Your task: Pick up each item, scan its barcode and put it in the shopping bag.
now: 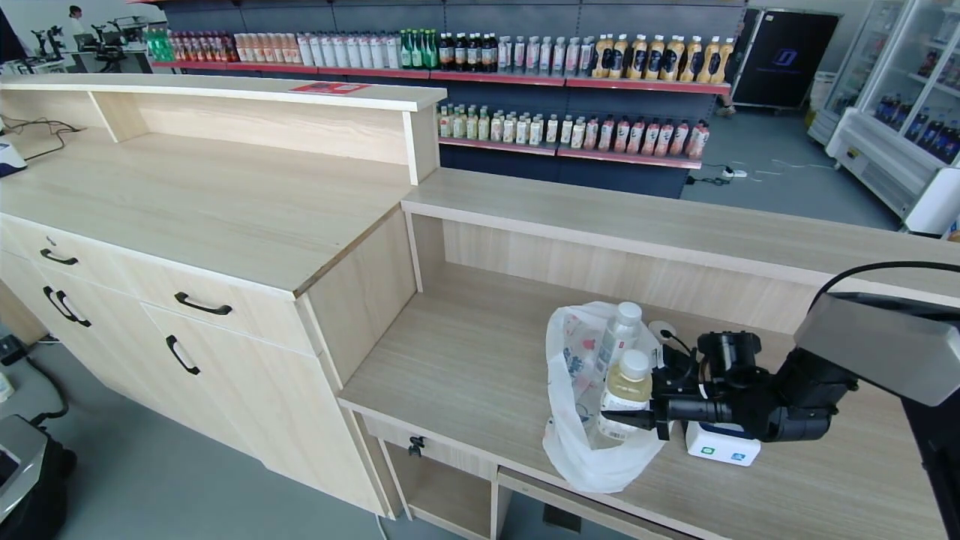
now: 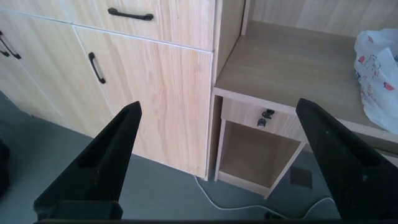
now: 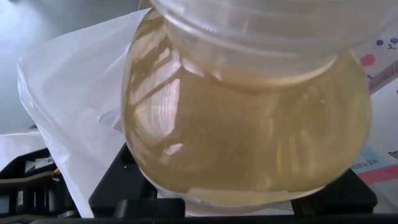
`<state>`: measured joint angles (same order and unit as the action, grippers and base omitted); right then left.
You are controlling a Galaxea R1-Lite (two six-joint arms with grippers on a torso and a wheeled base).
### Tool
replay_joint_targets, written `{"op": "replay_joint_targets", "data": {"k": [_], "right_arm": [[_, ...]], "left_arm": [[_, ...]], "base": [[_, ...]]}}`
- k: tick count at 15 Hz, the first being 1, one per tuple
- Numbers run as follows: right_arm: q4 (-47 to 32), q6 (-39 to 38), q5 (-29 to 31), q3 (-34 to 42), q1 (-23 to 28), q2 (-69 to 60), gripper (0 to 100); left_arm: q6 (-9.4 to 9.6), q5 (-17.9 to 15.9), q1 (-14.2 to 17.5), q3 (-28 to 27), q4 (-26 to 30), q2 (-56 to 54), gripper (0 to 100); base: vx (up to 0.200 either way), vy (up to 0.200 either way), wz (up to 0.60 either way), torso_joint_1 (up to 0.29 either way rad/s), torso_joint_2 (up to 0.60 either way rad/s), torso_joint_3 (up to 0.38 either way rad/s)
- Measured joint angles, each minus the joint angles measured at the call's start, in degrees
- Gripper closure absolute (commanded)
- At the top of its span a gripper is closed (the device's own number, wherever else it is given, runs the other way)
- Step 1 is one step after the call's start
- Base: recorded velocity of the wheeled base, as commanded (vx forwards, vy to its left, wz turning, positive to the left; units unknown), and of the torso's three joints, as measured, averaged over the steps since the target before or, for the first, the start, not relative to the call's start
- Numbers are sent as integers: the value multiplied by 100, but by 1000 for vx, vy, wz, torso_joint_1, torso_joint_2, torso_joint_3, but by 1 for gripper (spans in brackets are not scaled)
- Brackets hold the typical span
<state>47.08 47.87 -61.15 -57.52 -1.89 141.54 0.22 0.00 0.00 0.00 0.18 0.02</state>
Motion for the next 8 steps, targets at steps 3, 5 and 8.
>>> {"op": "replay_joint_targets", "data": {"k": [3,5,8], "right_arm": [[7,2,0,-33,-6,154,100],[16,7,0,-111,-6,258,100],[18,7,4,-180,10,366,100]], "left_arm": [[2,0,0,0,0,0,0],[2,0,0,0,0,0,0],[2,0,0,0,0,0,0]], "base": [[0,0,0,0,0,0],[0,0,0,0,0,0],[0,0,0,0,0,0]]}}
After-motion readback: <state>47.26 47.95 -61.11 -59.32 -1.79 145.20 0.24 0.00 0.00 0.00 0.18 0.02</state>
